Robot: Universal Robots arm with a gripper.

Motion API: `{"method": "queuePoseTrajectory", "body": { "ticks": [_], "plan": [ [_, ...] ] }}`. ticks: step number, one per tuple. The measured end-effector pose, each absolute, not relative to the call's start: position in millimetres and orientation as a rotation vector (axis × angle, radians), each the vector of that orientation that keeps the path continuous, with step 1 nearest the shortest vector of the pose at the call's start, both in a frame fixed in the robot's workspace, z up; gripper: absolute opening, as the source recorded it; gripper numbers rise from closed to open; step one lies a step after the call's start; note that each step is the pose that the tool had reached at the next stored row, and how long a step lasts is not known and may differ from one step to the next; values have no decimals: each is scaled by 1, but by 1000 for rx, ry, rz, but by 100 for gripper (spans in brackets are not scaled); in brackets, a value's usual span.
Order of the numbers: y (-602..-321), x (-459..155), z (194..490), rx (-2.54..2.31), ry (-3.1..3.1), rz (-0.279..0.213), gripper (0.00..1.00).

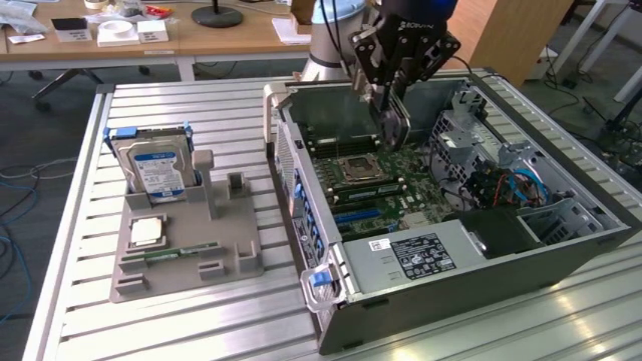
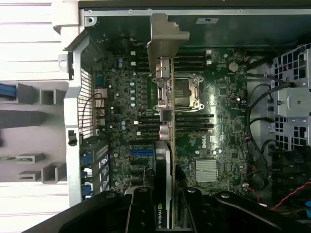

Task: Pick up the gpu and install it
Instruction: 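Pick up the gpu and move the gpu toward the slot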

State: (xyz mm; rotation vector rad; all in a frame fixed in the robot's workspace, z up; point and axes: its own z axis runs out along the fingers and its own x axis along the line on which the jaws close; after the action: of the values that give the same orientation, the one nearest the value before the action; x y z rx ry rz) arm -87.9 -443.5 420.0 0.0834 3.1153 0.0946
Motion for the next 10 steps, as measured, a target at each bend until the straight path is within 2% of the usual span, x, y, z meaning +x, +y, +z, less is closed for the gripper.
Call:
{"method": "queuePoseTrajectory", "body": {
  "ticks": [10],
  "plan": [
    [-443,-58,420,83,3115,95,27]
  ]
}}
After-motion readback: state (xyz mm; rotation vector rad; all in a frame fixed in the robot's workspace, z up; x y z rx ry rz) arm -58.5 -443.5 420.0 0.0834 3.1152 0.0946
